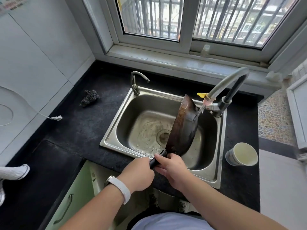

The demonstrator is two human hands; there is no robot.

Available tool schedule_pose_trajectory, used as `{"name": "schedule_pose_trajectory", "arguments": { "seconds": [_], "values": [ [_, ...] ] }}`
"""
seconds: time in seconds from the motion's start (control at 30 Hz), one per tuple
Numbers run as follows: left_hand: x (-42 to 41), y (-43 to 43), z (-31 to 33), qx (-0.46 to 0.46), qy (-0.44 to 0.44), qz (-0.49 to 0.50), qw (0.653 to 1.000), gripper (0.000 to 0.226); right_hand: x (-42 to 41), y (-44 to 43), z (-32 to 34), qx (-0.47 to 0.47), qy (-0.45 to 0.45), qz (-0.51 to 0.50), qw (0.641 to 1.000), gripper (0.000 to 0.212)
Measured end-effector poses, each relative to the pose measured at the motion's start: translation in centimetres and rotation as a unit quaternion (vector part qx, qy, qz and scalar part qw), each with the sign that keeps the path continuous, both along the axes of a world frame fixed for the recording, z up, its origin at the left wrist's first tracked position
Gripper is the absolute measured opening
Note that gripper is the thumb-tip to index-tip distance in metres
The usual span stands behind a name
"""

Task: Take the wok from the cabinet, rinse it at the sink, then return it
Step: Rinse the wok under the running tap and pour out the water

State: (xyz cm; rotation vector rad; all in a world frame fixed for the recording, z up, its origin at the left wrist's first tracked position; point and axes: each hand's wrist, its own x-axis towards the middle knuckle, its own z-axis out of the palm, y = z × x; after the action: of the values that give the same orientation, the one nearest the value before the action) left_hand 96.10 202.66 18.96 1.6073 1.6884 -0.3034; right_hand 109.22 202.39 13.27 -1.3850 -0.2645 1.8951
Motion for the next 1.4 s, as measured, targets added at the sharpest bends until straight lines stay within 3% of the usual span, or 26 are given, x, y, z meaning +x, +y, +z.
{"name": "schedule_pose_trajectory", "arguments": {
  "seconds": [0.2,0.37,0.97,1.07,1.2,1.3,1.4],
  "values": [
    [0.7,0.4,0.1,-0.001,0.004,-0.007,1.000,0.021,0.5,0.2,0.6,0.001,-0.001,-0.002,1.000,0.029],
    [0.4,0.8,0.0,-0.027,-0.017,0.008,0.999,0.006,0.3,0.4,0.9,0.001,-0.005,-0.006,1.000,0.022],
    [-0.9,-0.7,-1.1,-0.097,-0.207,0.146,0.962,0.012,-0.8,0.4,-0.1,0.000,-0.073,0.030,0.997,0.034],
    [-1.5,-1.2,-1.4,-0.097,-0.215,0.153,0.960,0.007,-1.1,0.4,-0.4,-0.024,-0.046,0.029,0.998,0.032],
    [-2.0,-1.7,-2.0,-0.110,-0.236,0.169,0.951,0.006,-1.1,0.2,-0.4,-0.049,0.024,0.006,0.998,0.012],
    [-2.3,-2.6,-2.4,-0.113,-0.228,0.169,0.952,0.007,-1.2,-0.4,-0.7,-0.055,0.055,0.005,0.997,0.011],
    [-2.4,-3.6,-2.7,-0.064,-0.150,0.139,0.977,0.009,-1.5,-1.2,-1.4,-0.052,0.037,0.033,0.997,0.014]
  ]
}}
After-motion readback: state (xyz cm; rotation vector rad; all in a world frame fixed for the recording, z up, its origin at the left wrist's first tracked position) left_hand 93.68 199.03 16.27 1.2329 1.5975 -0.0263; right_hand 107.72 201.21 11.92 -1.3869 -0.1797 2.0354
